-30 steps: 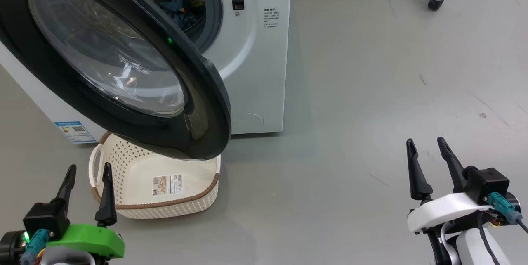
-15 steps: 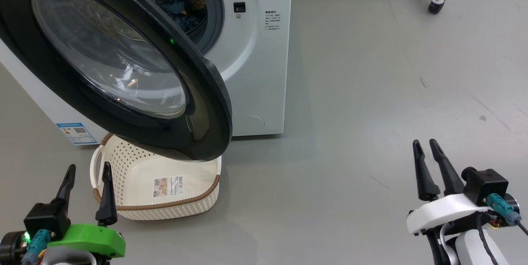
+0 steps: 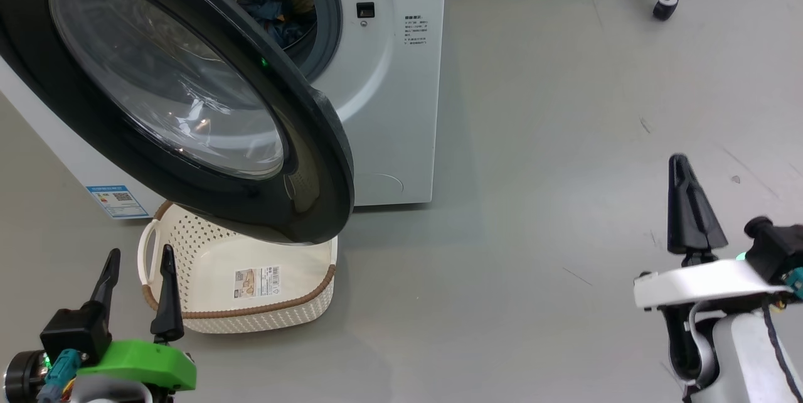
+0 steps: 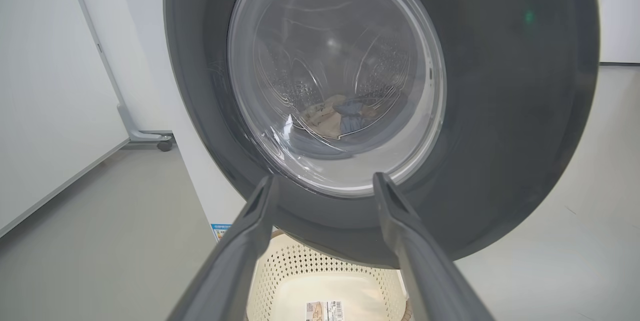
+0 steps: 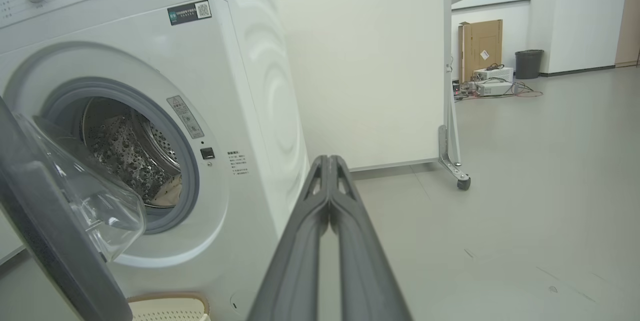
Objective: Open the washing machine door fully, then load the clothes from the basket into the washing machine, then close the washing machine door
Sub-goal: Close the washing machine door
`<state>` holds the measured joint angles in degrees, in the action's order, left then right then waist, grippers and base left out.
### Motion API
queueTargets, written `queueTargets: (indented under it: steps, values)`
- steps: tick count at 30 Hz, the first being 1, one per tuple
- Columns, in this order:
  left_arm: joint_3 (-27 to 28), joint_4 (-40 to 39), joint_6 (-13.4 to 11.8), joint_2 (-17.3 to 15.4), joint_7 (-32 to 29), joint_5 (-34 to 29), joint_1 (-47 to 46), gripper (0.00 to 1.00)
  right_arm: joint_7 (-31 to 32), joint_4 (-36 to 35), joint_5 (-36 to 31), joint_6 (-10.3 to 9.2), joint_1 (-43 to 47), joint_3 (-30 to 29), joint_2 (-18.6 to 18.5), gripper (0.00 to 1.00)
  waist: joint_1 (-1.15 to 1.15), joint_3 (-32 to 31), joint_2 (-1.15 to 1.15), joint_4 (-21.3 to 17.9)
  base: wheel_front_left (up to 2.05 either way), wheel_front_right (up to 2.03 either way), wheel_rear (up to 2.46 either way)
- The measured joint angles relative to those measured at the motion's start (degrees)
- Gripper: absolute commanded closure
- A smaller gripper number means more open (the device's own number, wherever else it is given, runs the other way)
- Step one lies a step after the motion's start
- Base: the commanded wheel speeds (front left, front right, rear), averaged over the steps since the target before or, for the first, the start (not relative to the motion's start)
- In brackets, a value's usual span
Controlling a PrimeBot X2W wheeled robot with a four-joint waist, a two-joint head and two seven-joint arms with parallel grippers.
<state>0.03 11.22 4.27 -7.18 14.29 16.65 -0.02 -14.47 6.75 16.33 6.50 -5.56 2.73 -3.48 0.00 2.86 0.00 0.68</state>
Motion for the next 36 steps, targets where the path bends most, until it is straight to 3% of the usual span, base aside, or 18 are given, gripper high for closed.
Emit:
queueTargets:
  steps: [5,10,16,19,24,31,36]
  values:
    - [0.0,-0.3,0.2,0.5,0.2,-0.8,0.0,0.0,0.0,-8.3,0.5,0.19,-4.4,2.2,0.0,1.0,0.0,0.2,0.0,0.1,0.0,0.0,0.0]
    - [-0.3,-0.3,0.7,0.8,0.2,-1.0,-0.2,0.0,-0.1,-15.7,0.5,0.52,-7.9,8.4,-0.1,1.0,0.0,0.5,0.0,0.6,0.0,0.0,0.0]
    - [-1.8,-0.1,1.3,1.5,0.2,-1.3,-1.7,0.0,-0.1,-20.3,1.3,0.52,-11.0,23.7,-1.2,1.0,0.0,1.2,0.0,2.2,0.0,0.0,0.0]
    - [-2.2,0.0,1.3,2.2,0.2,-1.4,-2.3,0.0,0.0,-20.5,2.1,0.52,-12.1,30.5,-3.2,1.0,0.0,1.6,0.0,3.3,0.0,0.0,0.0]
    - [-3.5,0.2,1.8,2.6,0.2,-1.5,-3.2,0.0,2.4,-18.4,3.3,0.52,-12.8,36.7,-5.1,1.0,0.0,2.5,0.0,5.5,0.0,0.0,0.0]
    - [-4.2,0.1,2.2,3.1,0.2,-1.5,-5.1,0.0,5.6,-14.6,5.6,0.52,-12.8,40.9,-5.9,1.0,0.0,4.6,0.0,8.8,0.0,0.0,0.0]
    - [-5.3,-0.3,2.3,4.1,0.2,-1.5,-6.9,0.0,6.7,-12.2,6.0,0.52,-12.8,40.9,-6.8,1.0,0.0,6.8,0.0,10.9,0.0,0.0,0.0]
